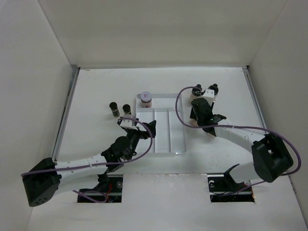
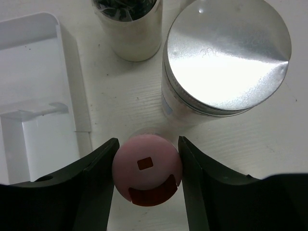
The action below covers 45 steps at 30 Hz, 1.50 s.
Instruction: Organize the condiment bottles
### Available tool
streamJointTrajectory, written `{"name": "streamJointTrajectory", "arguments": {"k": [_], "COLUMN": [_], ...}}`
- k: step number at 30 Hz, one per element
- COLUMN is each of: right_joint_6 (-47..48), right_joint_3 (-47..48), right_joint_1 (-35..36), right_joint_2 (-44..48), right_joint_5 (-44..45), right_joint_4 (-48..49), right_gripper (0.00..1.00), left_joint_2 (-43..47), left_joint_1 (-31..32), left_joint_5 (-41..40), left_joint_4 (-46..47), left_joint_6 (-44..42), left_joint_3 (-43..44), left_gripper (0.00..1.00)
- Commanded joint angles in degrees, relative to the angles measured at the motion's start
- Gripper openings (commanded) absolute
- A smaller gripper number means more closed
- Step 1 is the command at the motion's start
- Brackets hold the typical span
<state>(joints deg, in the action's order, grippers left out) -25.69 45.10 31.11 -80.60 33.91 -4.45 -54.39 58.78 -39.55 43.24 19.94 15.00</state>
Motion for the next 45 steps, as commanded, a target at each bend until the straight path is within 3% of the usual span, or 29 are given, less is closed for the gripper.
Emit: {"name": "streamJointTrajectory", "arguments": {"k": [1, 4, 8, 12, 21, 28, 34, 40, 45], "right_joint_6": [-0.41, 1.78, 3.72, 4.86, 5.48, 4.25, 2.58, 4.33, 6.97], "right_joint_3": [2.71, 5.34, 12.36, 22.54, 42.69, 43.58, 40.95, 39.28, 36.38], "right_joint_1": [0.04, 1.62, 2.76, 5.22, 9.89, 10.68, 11.29, 11.12, 5.95], "right_joint_2": [2.8, 6.41, 5.2, -5.15, -29.78, -33.74, -34.98, -26.74, -18.12], "right_joint_5": [2.29, 4.76, 0.74, -4.99, -3.5, -4.12, -3.94, -5.52, -5.61], "right_joint_4": [0.41, -0.38, 0.84, 3.92, 3.75, 3.57, 4.18, 3.66, 1.64], "right_gripper": [0.44, 0.43, 0.43, 0.43, 0.41, 0.45, 0.65, 0.86, 0.87], "left_joint_2": [-0.54, -0.19, 1.74, 3.85, 8.78, 7.28, 5.88, 5.26, 6.84], "left_joint_1": [-0.29, 0.23, 0.06, -0.73, -4.95, -4.16, -3.81, -3.46, -2.84], "left_joint_5": [-0.35, -1.32, -4.56, -5.71, -4.66, -4.57, -4.57, -4.48, -4.48], "left_joint_4": [7.37, 9.22, 11.16, 11.25, 10.63, 10.55, 10.55, 10.55, 10.55], "left_joint_6": [0.45, 0.19, -0.6, -1.05, -1.05, -0.87, -0.87, -0.96, -0.96], "left_joint_3": [-1.2, -2.34, -3.66, -5.07, -7.62, -6.92, -6.48, -6.22, -6.48], "left_gripper": [1.0, 1.0, 1.0, 1.0, 1.0, 1.0, 1.0, 1.0, 1.0]}}
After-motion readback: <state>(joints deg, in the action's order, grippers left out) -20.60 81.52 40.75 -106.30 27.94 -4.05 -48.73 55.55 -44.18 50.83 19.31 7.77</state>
